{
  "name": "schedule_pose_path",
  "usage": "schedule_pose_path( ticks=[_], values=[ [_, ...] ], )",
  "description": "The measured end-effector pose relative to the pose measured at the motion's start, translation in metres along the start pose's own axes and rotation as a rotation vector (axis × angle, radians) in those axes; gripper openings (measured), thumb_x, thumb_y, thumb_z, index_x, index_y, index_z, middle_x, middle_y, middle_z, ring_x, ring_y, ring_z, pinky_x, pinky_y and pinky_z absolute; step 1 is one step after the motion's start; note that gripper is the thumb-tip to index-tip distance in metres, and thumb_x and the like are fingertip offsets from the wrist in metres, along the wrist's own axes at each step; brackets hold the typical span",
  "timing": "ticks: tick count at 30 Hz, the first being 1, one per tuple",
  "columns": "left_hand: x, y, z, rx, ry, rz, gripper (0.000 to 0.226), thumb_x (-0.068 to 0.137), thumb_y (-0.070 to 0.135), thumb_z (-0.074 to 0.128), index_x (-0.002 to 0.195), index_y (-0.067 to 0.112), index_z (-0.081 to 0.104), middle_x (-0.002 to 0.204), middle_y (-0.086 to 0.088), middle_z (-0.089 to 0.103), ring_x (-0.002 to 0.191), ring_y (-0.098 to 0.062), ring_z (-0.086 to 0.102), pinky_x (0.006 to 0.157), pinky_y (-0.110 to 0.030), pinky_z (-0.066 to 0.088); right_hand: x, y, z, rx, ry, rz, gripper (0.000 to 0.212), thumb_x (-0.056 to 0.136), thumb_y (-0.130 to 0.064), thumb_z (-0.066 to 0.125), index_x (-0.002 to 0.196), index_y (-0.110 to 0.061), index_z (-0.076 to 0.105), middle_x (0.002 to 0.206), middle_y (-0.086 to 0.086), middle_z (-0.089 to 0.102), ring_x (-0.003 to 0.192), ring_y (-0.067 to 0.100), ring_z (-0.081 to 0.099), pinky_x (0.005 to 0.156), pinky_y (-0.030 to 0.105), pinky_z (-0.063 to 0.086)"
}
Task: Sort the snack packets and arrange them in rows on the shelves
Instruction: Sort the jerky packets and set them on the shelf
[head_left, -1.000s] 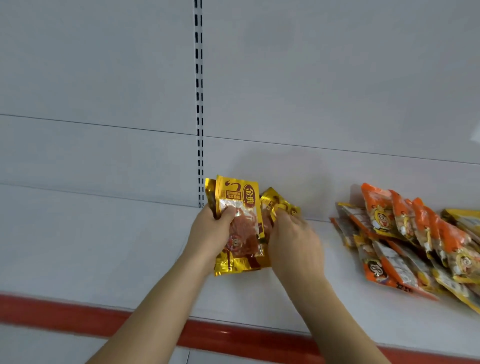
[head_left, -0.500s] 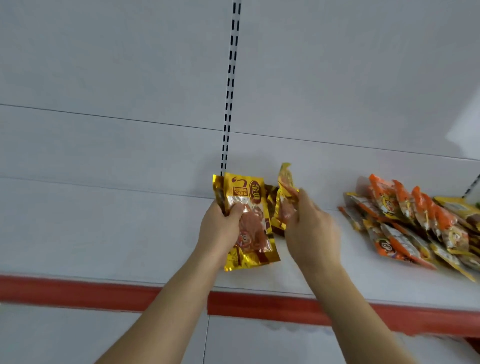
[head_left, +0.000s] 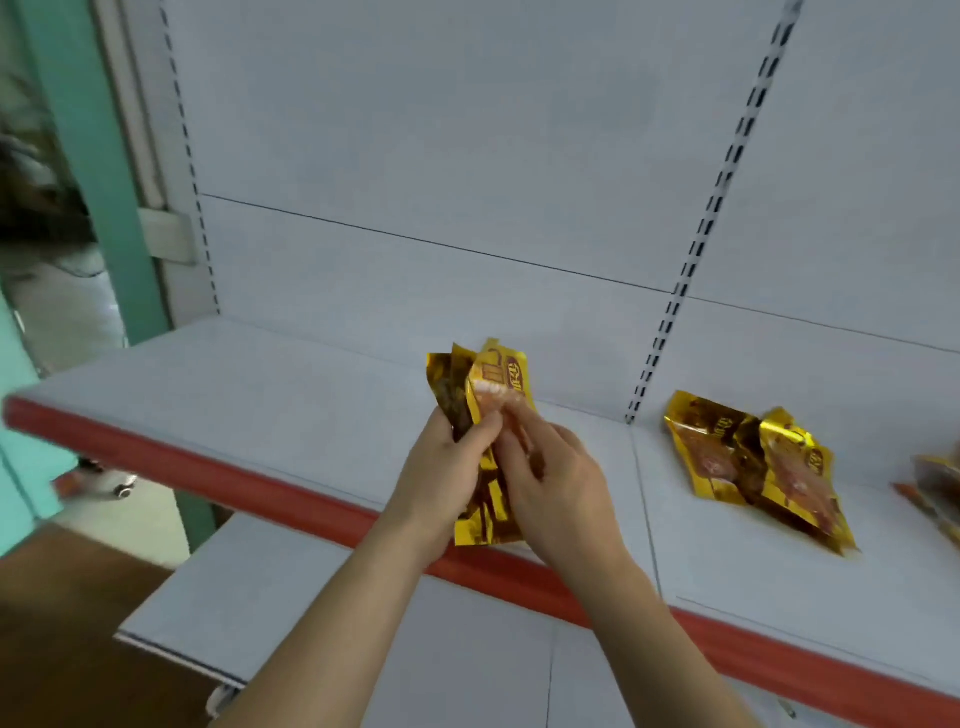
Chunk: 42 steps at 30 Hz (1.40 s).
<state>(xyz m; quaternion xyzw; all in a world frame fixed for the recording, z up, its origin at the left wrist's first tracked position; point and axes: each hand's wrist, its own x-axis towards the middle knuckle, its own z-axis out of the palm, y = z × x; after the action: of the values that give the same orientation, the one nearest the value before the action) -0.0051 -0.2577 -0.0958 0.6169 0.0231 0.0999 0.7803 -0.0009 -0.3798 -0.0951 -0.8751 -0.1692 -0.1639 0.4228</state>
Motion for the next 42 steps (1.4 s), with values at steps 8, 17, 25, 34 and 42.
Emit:
schedule_pose_path(
  ticks=[8,17,25,34,42],
  values=[
    [0.032,0.027,-0.137,0.157,0.292,0.092,0.021,0.104,0.024,0.061,0.121,0.032,0.07,0.108,0.011,0.078,0.101,-0.01,0.075,0.092,-0.038,0.059,0.057,-0.068,0.109,0.382,-0.162,0.095,0.022,0.097,-0.041,0.059,0.115,-0.054,0.06,0.101,-0.021,0.067,0.089,0.004,0.07,0.081,0.034,0.061],
    [0.101,0.082,-0.246,0.043,0.327,-0.071,0.019,0.104,0.016,0.057,0.111,0.027,0.07,0.097,0.001,0.081,0.092,-0.022,0.078,0.089,-0.046,0.061,0.158,-0.125,0.213,0.245,-0.133,0.018,0.039,0.092,-0.043,0.066,0.129,-0.035,0.055,0.107,-0.006,0.063,0.097,0.017,0.062,0.085,0.037,0.053],
    [0.161,0.092,-0.33,0.271,0.355,-0.02,0.02,0.107,0.021,0.052,0.104,0.036,0.065,0.105,0.006,0.076,0.095,-0.014,0.074,0.086,-0.037,0.06,0.2,-0.158,0.282,0.278,-0.267,0.012,0.04,0.096,-0.04,0.062,0.135,-0.043,0.055,0.114,-0.015,0.061,0.104,0.011,0.061,0.086,0.031,0.055],
    [0.216,0.097,-0.429,0.301,0.313,-0.032,0.012,0.104,0.03,0.058,0.112,0.034,0.066,0.111,0.01,0.074,0.105,-0.018,0.071,0.101,-0.048,0.055,0.228,-0.177,0.335,0.099,0.034,0.107,0.048,0.095,-0.017,0.064,0.138,-0.035,0.057,0.11,0.0,0.058,0.102,0.019,0.058,0.084,0.028,0.044],
    [0.227,0.098,-0.499,0.247,0.212,-0.17,0.013,0.105,0.026,0.057,0.107,0.027,0.07,0.104,0.004,0.078,0.095,-0.018,0.074,0.094,-0.045,0.059,0.225,-0.184,0.394,-0.116,0.017,0.161,0.055,0.098,-0.018,0.061,0.15,-0.027,0.044,0.111,0.002,0.047,0.086,0.011,0.049,0.076,0.014,0.031]
  ],
)
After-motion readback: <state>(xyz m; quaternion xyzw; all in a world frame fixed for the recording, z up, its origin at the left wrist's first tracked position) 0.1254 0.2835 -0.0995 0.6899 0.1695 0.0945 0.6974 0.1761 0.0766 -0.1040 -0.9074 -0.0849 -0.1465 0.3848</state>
